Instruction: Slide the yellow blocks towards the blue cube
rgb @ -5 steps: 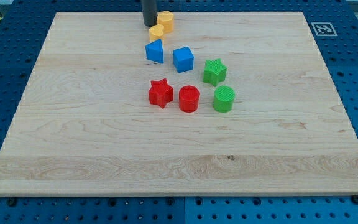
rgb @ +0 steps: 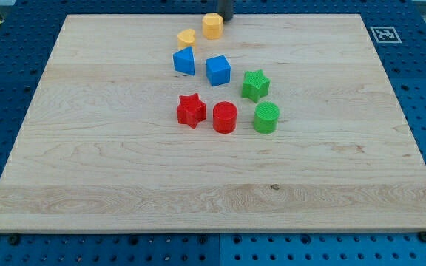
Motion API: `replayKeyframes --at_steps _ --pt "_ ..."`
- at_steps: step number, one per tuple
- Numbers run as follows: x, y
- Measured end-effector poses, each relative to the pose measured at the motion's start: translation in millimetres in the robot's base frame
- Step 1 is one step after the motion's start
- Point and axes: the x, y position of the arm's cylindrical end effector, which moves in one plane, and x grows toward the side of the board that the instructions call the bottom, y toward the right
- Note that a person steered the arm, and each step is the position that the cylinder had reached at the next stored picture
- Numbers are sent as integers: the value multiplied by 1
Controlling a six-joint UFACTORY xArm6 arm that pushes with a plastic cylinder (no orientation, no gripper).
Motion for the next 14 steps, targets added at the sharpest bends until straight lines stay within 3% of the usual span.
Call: replayKeyframes --at_steps 2,5,8,10,13,14 --pt "0 -45" --pt "10 -22" --pt "73 -22" --pt "39 -22" --pt "26 -108" --pt "61 -119"
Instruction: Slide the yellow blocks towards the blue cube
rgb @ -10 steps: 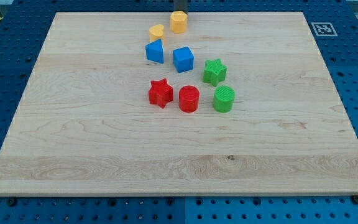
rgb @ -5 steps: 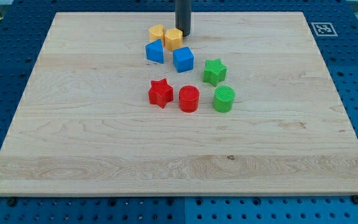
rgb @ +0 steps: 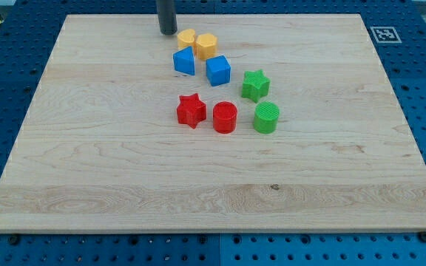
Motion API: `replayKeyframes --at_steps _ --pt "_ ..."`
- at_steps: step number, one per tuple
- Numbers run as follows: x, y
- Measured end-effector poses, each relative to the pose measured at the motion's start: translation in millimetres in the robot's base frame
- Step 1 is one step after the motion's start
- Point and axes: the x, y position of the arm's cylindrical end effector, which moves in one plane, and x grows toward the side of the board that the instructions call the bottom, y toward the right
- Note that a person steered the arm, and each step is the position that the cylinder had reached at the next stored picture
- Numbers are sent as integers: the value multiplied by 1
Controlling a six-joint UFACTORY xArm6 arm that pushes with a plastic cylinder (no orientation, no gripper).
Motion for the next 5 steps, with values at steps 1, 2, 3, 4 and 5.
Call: replayKeyframes --at_steps 1,2,3,4,5 --pt "22 4" --pt "22 4" --pt "35 8" --pt "46 15" --pt "46 12"
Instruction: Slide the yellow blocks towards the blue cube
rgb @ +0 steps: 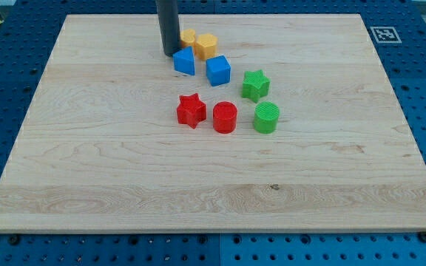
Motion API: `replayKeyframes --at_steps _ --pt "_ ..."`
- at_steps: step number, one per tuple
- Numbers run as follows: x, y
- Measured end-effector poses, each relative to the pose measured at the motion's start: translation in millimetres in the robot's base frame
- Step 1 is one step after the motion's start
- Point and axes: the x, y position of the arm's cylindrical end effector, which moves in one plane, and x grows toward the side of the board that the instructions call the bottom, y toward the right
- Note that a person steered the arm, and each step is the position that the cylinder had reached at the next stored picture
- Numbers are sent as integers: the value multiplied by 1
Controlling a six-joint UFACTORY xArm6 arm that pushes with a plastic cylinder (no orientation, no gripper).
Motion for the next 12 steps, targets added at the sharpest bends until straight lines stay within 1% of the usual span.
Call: replayKeyframes --at_steps 1,3,7,11,12 --pt "0 -6" --pt "-18 -6" --pt "-20 -4" --pt "-20 54" --pt "-19 59"
